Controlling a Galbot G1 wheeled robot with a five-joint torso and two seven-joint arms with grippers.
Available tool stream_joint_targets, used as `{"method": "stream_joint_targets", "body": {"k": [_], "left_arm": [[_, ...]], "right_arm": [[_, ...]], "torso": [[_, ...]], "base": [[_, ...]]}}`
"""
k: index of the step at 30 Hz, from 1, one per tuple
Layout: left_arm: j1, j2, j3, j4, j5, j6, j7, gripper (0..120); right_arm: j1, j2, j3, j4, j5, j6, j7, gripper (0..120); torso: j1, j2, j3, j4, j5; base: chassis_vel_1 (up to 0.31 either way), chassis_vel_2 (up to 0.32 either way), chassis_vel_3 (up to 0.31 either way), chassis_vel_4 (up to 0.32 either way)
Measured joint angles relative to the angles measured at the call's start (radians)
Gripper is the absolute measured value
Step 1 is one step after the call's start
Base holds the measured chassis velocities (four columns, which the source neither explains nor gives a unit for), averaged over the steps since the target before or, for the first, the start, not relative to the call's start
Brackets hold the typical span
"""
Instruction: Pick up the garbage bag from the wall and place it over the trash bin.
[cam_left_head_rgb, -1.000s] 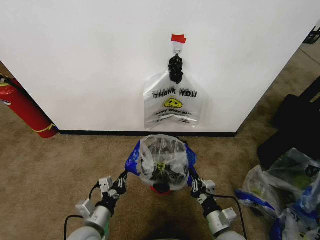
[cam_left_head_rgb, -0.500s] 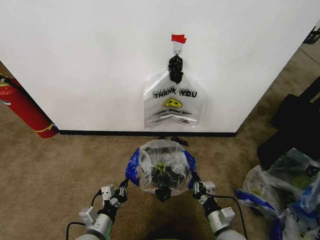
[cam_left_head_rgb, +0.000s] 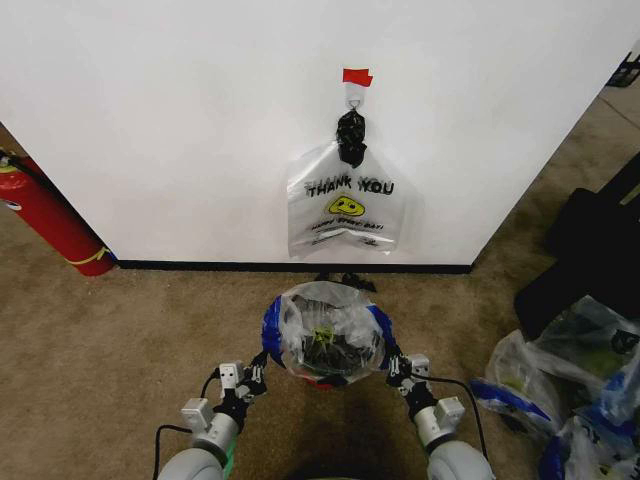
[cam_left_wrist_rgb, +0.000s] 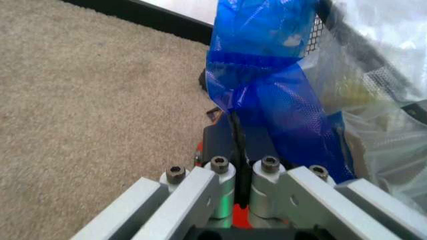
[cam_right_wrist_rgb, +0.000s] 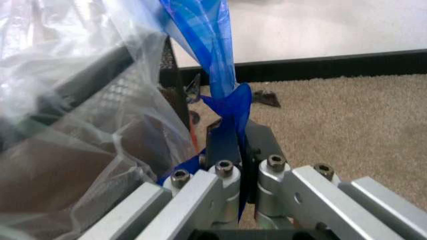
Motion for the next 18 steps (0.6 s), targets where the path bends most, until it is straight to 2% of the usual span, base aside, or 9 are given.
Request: {"method": "stream_joint_targets", "body": {"k": [9, 18], "left_arm": [[-0.057, -0.005, 0.024, 0.048, 0.008, 0.006, -0.004, 0], [-0.110, -0.009, 0.057, 0.131, 0.026, 0.004, 0.006, 0]], "right_arm": [[0.052, -0.001, 0.004, -0.046, 0.045, -0.016, -0.003, 0], [0.152, -0.005, -0.030, -0.141, 0.052, -0.029, -0.022, 0]], "torso": [[0.000, 0.000, 0.000, -0.0001, 0.0002], [0.000, 0.000, 0.000, -0.0001, 0.0001]], "base": [[0.000, 0.000, 0.000, 0.000], [0.000, 0.000, 0.000, 0.000]]}}
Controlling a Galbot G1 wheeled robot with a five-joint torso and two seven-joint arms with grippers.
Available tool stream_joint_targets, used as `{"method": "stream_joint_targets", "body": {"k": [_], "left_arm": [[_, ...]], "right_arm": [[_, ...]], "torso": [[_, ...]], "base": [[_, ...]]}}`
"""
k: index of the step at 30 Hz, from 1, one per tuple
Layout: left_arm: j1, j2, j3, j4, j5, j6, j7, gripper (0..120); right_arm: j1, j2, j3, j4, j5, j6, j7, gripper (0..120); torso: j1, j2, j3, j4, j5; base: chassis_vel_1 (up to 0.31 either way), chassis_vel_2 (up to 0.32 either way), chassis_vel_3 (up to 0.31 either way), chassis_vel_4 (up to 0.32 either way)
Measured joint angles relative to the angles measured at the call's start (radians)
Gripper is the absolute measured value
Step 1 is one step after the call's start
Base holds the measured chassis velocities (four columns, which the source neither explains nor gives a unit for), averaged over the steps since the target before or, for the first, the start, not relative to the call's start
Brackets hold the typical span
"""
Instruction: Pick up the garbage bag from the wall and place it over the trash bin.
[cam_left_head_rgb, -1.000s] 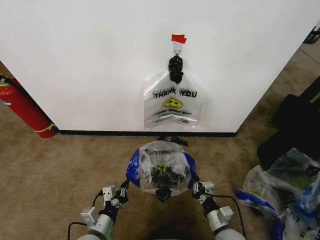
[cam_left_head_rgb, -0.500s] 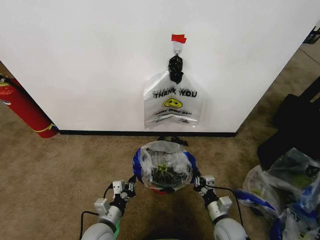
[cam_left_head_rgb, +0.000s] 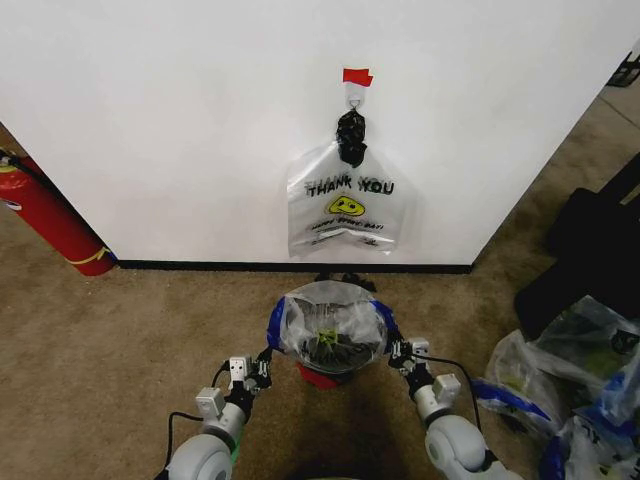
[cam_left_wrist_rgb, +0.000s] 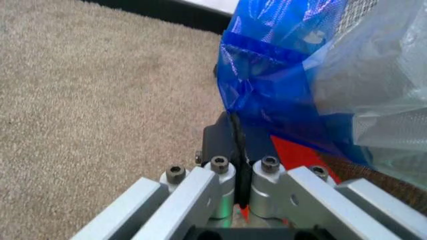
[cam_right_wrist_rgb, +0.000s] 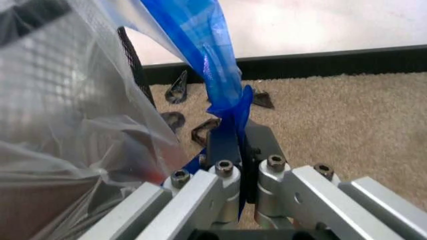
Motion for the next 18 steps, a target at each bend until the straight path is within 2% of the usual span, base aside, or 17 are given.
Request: {"method": "stream_joint_targets", "body": {"k": [5, 18], "left_arm": [[-0.026, -0.004, 0.005, 0.039, 0.004, 0.000, 0.002, 0], [0.003, 0.005, -0.013, 0.040, 0.039, 0.009, 0.017, 0]], "right_arm": [[0.041, 0.004, -0.020, -0.043, -0.006, -0.005, -0.002, 0], [0.023, 0.015, -0.007, -0.076, -0.021, 0.005, -0.014, 0]], "torso": [[0.000, 0.000, 0.000, 0.0000, 0.0000], [0.000, 0.000, 0.000, -0.0001, -0.0001]], "base": [[0.000, 0.000, 0.000, 0.000], [0.000, 0.000, 0.000, 0.000]]}}
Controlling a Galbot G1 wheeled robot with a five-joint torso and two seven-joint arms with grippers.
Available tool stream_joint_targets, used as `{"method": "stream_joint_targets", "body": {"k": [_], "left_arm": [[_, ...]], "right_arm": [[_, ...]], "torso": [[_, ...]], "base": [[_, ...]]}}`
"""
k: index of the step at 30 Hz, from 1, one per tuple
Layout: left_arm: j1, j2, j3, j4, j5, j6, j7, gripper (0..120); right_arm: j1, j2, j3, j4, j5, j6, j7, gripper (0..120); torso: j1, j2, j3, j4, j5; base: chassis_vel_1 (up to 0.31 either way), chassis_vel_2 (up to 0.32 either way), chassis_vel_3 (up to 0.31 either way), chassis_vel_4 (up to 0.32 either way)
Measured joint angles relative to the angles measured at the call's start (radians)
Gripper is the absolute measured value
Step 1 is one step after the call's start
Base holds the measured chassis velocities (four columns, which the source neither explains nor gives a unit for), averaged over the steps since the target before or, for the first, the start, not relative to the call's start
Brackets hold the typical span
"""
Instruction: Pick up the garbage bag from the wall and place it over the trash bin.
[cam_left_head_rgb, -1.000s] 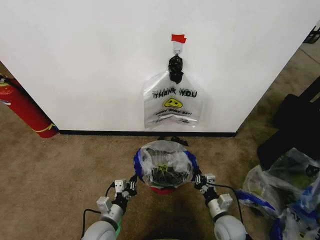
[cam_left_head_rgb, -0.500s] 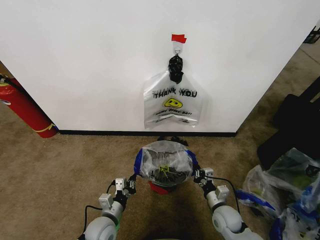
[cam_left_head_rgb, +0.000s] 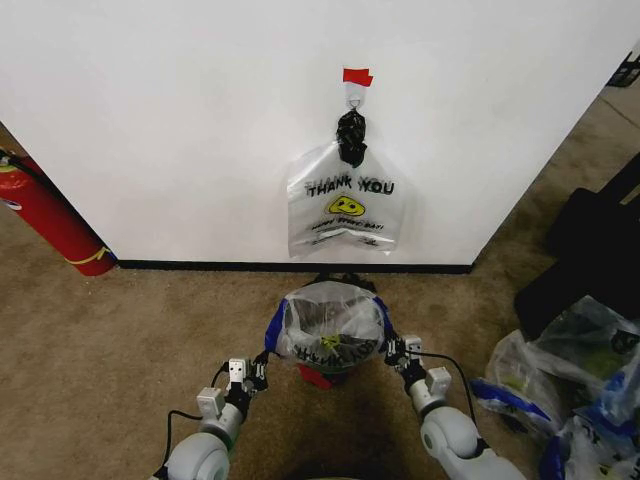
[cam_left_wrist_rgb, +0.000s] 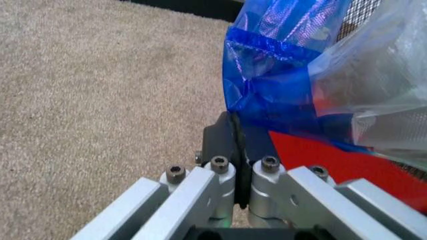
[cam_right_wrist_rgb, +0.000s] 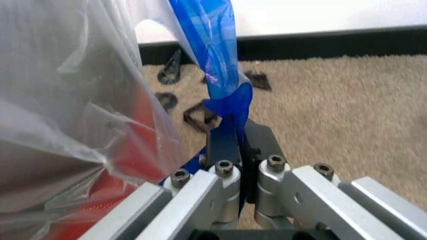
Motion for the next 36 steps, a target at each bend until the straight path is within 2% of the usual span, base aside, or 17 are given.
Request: {"method": "stream_joint_targets", "body": {"k": [4, 8, 10, 11, 15, 17, 19, 21, 24, 26, 27, 31, 33, 36], "left_arm": [[0.002, 0.000, -0.005, -0.006, 0.002, 0.002, 0.000, 0], [0.032, 0.010, -0.030, -0.069, -0.002, 0.010, -0.006, 1], [0.058, 0.020, -0.050, -0.106, 0.000, 0.014, -0.008, 11], [0.058, 0.020, -0.050, -0.106, 0.000, 0.014, -0.008, 11], [0.103, 0.035, -0.086, -0.171, 0.013, 0.014, -0.012, 26], [0.132, 0.040, -0.104, -0.205, 0.020, 0.010, -0.017, 36], [0.149, 0.040, -0.111, -0.224, 0.023, 0.009, -0.019, 38], [0.182, 0.040, -0.123, -0.252, 0.032, 0.006, -0.024, 48], [0.230, 0.041, -0.144, -0.289, 0.052, -0.004, -0.033, 58], [0.272, 0.042, -0.166, -0.318, 0.061, -0.009, -0.038, 69], [0.272, 0.042, -0.166, -0.318, 0.061, -0.009, -0.038, 69], [0.343, 0.037, -0.221, -0.373, 0.082, -0.044, -0.058, 88], [0.351, 0.036, -0.233, -0.382, 0.088, -0.055, -0.060, 90], [0.341, 0.055, -0.265, -0.420, 0.088, -0.069, -0.054, 98]], "right_arm": [[-0.002, 0.006, 0.005, -0.005, -0.007, 0.001, 0.002, 0], [-0.020, -0.001, 0.024, 0.028, -0.017, 0.016, 0.002, 0], [-0.040, -0.009, 0.040, 0.055, -0.035, 0.030, -0.001, 0], [-0.040, -0.009, 0.040, 0.055, -0.035, 0.030, -0.001, 0], [-0.100, -0.025, 0.082, 0.103, -0.087, 0.076, -0.018, 1], [-0.132, -0.031, 0.101, 0.122, -0.112, 0.120, -0.026, 6], [-0.144, -0.033, 0.109, 0.130, -0.123, 0.142, -0.032, 10], [-0.160, -0.035, 0.123, 0.142, -0.137, 0.177, -0.034, 16], [-0.177, -0.033, 0.138, 0.158, -0.144, 0.222, -0.034, 27], [-0.193, -0.031, 0.150, 0.167, -0.162, 0.259, -0.034, 37], [-0.193, -0.031, 0.150, 0.167, -0.162, 0.259, -0.034, 37], [-0.231, -0.022, 0.178, 0.174, -0.198, 0.352, -0.033, 55], [-0.242, -0.019, 0.188, 0.185, -0.199, 0.368, -0.033, 57], [-0.290, -0.002, 0.238, 0.253, -0.195, 0.396, -0.029, 70]], "torso": [[0.000, 0.000, 0.000, 0.0001, 0.0001], [0.000, 0.000, 0.000, 0.0002, 0.0001], [0.000, 0.000, 0.000, 0.0001, -0.0001], [0.000, 0.000, 0.000, 0.0001, -0.0001], [0.000, 0.000, 0.000, -0.0001, -0.0003], [0.000, 0.000, 0.000, -0.0003, 0.0002], [0.000, 0.000, 0.000, 0.0001, 0.0003], [0.000, 0.000, 0.000, 0.0001, -0.0002], [0.000, 0.000, 0.000, 0.0001, 0.0001], [0.000, 0.000, 0.000, 0.0002, -0.0001], [0.000, 0.000, 0.000, 0.0002, -0.0001], [0.000, 0.000, 0.000, 0.0003, 0.0002], [0.000, 0.000, 0.000, 0.0003, 0.0001], [0.000, 0.000, 0.000, 0.0004, 0.0001]], "base": [[0.000, 0.000, 0.000, 0.000], [0.000, 0.000, 0.000, 0.000], [0.000, 0.000, 0.000, 0.000], [0.000, 0.000, 0.000, 0.000], [0.000, 0.000, 0.000, 0.000], [0.000, 0.000, 0.000, 0.000], [0.000, 0.000, 0.000, 0.000], [0.000, 0.000, 0.000, 0.000], [0.000, 0.000, 0.000, 0.000], [0.000, 0.000, 0.000, 0.000], [0.000, 0.000, 0.000, 0.000], [0.000, 0.000, 0.000, 0.000], [0.000, 0.000, 0.000, 0.000], [0.000, 0.000, 0.000, 0.000]]}}
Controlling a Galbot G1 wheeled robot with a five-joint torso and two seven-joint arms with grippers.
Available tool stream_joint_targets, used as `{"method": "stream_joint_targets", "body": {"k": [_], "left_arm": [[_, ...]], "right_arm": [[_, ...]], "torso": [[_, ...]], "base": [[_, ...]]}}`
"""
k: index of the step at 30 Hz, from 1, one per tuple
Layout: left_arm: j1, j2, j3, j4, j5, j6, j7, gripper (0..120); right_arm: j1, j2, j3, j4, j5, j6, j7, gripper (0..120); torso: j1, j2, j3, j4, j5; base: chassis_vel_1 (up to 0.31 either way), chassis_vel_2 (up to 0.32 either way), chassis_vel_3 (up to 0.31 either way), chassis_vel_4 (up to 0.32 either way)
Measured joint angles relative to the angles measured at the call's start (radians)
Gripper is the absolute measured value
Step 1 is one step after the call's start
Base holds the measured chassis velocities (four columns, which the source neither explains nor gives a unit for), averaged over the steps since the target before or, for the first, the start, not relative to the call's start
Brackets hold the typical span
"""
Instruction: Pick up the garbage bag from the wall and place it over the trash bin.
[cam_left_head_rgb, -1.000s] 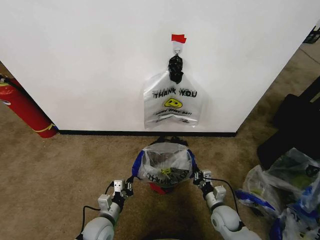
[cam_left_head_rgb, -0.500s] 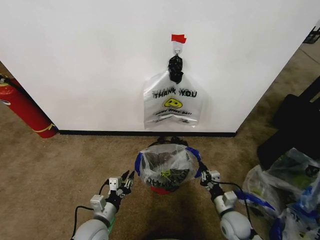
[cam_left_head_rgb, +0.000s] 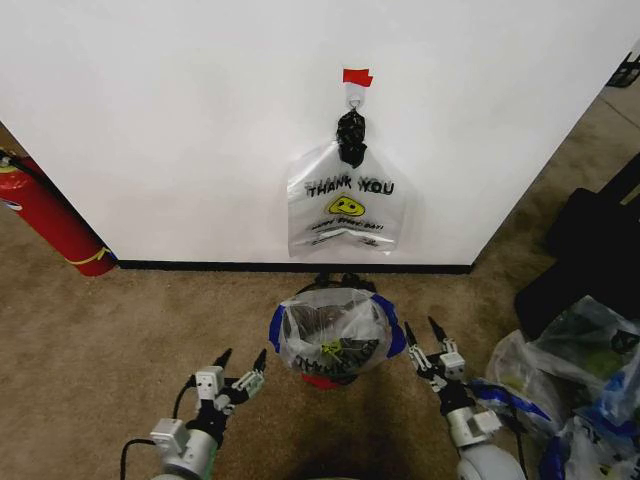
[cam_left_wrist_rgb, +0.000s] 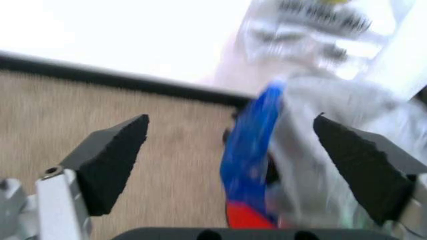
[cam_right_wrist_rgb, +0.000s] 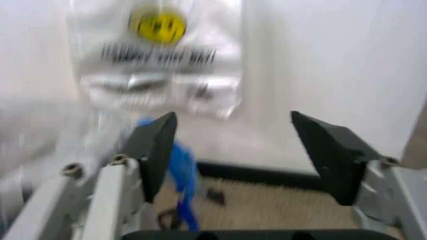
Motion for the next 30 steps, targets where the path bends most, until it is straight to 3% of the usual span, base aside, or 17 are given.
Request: {"method": "stream_joint_targets", "body": {"k": [4, 7, 8, 9, 12, 15, 17, 21, 26, 30], "left_arm": [[-0.086, 0.041, 0.012, -0.020, -0.037, 0.024, 0.032, 100], [-0.197, 0.094, 0.031, -0.023, -0.083, 0.076, 0.086, 100], [-0.206, 0.104, 0.025, -0.028, -0.091, 0.090, 0.097, 100], [-0.225, 0.121, 0.028, -0.028, -0.102, 0.109, 0.104, 100], [-0.290, 0.155, 0.065, -0.007, -0.136, 0.158, 0.113, 100], [-0.444, 0.201, 0.178, 0.047, -0.194, 0.217, 0.129, 100], [-0.574, 0.222, 0.268, 0.092, -0.216, 0.241, 0.155, 100], [-0.772, 0.231, 0.390, 0.167, -0.253, 0.287, 0.208, 100], [-1.076, 0.185, 0.619, 0.324, -0.290, 0.417, 0.334, 100], [-1.208, 0.154, 0.706, 0.418, -0.289, 0.471, 0.421, 100]], "right_arm": [[-0.061, 0.012, 0.054, 0.078, 0.014, 0.013, -0.004, 82], [-0.115, 0.008, 0.086, 0.151, 0.045, 0.011, -0.025, 95], [-0.113, 0.000, 0.080, 0.162, 0.057, 0.002, -0.034, 97], [-0.112, -0.011, 0.074, 0.182, 0.077, -0.023, -0.066, 99], [-0.149, -0.007, 0.077, 0.213, 0.081, -0.036, -0.092, 100], [-0.219, 0.034, 0.100, 0.249, 0.075, -0.019, -0.087, 100], [-0.258, 0.057, 0.119, 0.272, 0.074, -0.004, -0.084, 100], [-0.313, 0.088, 0.146, 0.310, 0.070, 0.018, -0.082, 100], [-0.364, 0.117, 0.167, 0.343, 0.049, 0.047, -0.083, 100], [-0.376, 0.128, 0.175, 0.358, 0.042, 0.050, -0.083, 100]], "torso": [[0.000, 0.000, 0.000, -0.0002, -0.0002], [0.000, 0.000, 0.000, -0.0021, -0.0007], [0.000, 0.000, 0.000, -0.0018, -0.0004], [0.000, 0.000, 0.000, 0.0012, 0.0009], [0.000, 0.000, 0.000, 0.0011, -0.0007], [0.000, 0.000, 0.000, -0.0006, 0.0008], [0.000, 0.000, 0.000, -0.0012, -0.0011], [0.000, 0.000, 0.000, -0.0006, 0.0001], [0.000, 0.000, 0.000, -0.0006, -0.0001], [0.000, 0.000, 0.000, -0.0003, 0.0004]], "base": [[0.000, 0.000, 0.000, 0.000], [0.000, 0.000, 0.000, 0.000], [0.000, 0.000, 0.000, 0.000], [0.000, 0.000, 0.000, 0.000], [0.020, 0.022, 0.020, 0.060], [0.000, 0.000, 0.000, 0.000], [0.000, 0.000, 0.000, 0.000], [0.000, 0.000, 0.000, 0.000], [0.000, 0.000, 0.000, 0.000], [0.000, 0.000, 0.000, 0.000]]}}
